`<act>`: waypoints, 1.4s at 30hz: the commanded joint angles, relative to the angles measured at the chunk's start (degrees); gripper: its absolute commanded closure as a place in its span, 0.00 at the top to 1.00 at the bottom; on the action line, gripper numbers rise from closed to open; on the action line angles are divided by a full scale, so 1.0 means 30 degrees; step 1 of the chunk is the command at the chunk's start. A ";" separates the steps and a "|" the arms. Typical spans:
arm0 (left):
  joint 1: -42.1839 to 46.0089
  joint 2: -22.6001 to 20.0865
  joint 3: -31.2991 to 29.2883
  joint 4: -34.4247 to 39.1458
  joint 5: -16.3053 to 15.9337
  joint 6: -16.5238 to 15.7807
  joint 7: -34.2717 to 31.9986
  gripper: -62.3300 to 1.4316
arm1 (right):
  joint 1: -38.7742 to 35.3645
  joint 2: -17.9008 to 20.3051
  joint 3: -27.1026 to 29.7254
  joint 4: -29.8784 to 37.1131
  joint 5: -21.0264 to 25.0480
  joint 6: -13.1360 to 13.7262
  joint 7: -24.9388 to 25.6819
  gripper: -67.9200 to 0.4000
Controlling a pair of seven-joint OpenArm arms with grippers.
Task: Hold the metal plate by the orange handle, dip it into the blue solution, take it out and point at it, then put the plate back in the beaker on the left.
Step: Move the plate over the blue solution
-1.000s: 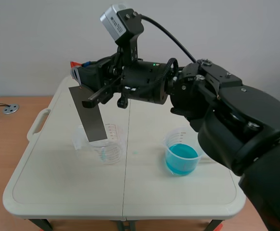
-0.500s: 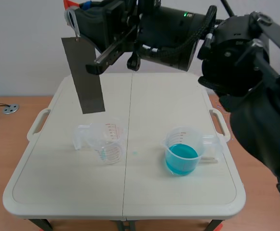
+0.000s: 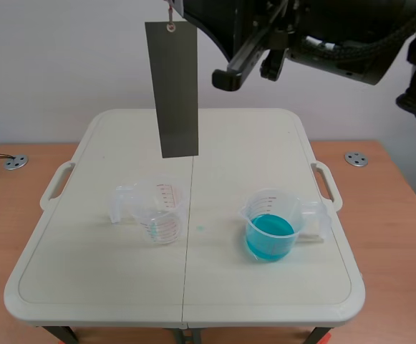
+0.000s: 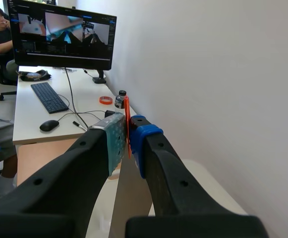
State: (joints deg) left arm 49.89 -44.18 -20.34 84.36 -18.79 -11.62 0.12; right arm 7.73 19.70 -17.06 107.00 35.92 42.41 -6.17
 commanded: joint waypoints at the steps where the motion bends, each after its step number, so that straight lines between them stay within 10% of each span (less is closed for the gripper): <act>1: -0.0627 -0.0138 0.0124 0.0306 -0.0146 -0.0058 -0.0168 0.05 | 0.0109 0.0794 0.0372 0.0211 0.0845 0.0102 0.0517 0.02; 16: -0.7067 -0.0146 0.2834 0.1209 -0.0168 -0.5982 0.0000 0.05 | -0.0874 0.6790 0.1282 0.0204 0.3774 0.0102 0.3053 0.02; 42: -1.5089 0.4473 1.0877 0.1188 0.1719 -0.7774 0.2499 0.05 | -0.2688 0.8568 0.3133 -0.2499 0.4044 0.0102 0.4911 0.02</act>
State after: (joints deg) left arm 5.37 -30.96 12.29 87.22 -13.02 -34.63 8.14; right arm -0.97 45.10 -8.21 98.91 47.00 42.30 7.31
